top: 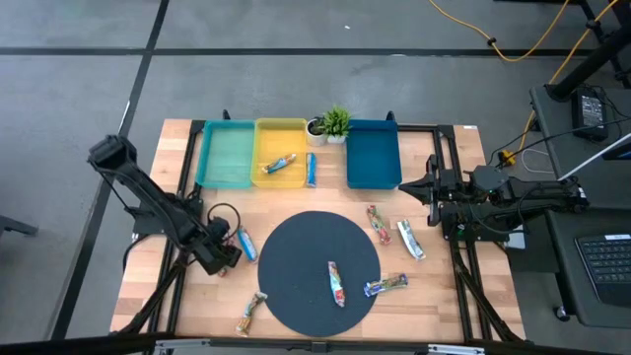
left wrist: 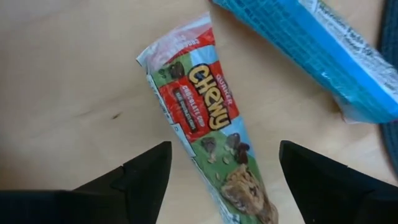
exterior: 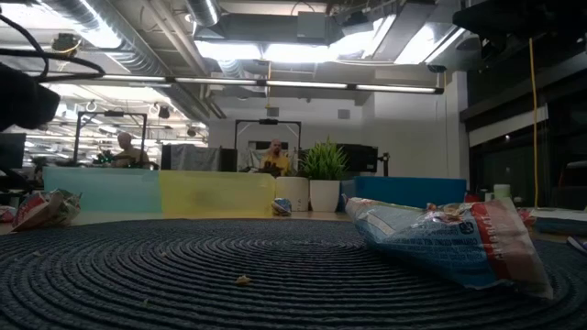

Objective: Pick and place Granola Bars by type
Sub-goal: Put the red granola bar into the green bin

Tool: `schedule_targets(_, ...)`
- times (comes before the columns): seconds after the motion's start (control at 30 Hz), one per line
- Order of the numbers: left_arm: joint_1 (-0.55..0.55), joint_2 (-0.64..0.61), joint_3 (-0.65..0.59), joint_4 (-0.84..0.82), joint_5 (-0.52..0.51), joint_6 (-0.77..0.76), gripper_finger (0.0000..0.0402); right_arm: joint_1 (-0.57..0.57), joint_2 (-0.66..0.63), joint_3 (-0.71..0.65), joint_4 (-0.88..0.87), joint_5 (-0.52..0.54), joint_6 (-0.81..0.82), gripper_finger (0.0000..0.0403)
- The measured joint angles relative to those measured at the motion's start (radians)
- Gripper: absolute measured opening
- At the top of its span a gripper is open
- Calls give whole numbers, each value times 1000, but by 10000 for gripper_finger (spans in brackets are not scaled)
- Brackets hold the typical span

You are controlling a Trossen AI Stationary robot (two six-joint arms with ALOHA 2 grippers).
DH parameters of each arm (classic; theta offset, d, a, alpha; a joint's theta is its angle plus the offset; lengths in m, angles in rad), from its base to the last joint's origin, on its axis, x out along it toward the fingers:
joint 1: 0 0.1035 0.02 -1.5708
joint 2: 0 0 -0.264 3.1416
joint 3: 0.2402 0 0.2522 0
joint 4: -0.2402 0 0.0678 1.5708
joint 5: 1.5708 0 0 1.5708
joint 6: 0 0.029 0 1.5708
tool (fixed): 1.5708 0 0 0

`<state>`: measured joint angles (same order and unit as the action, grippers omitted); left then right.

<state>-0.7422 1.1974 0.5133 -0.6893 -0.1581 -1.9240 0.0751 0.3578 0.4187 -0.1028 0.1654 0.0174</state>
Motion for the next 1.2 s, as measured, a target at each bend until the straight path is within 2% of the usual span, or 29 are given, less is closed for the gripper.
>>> schedule_targets(0.23, 0, 58, 0, 13, 38, -18, 238, 0, 0, 0, 0, 0, 0, 13)
schedule_targets(0.6, 0, 62, 0, 43, 47, 10, 88, 0, 0, 0, 0, 0, 0, 13)
schedule_targets(0.77, 0, 62, 6, 95, 46, 71, 37, 0, 0, 0, 0, 0, 0, 13)
schedule_targets(1.0, 6, 23, 12, 158, 41, 135, 22, 0, 0, 0, 0, 0, 0, 13)
schedule_targets(1.2, 38, -62, 75, 86, -32, 209, 20, 0, 0, 0, 0, 0, 0, 13)
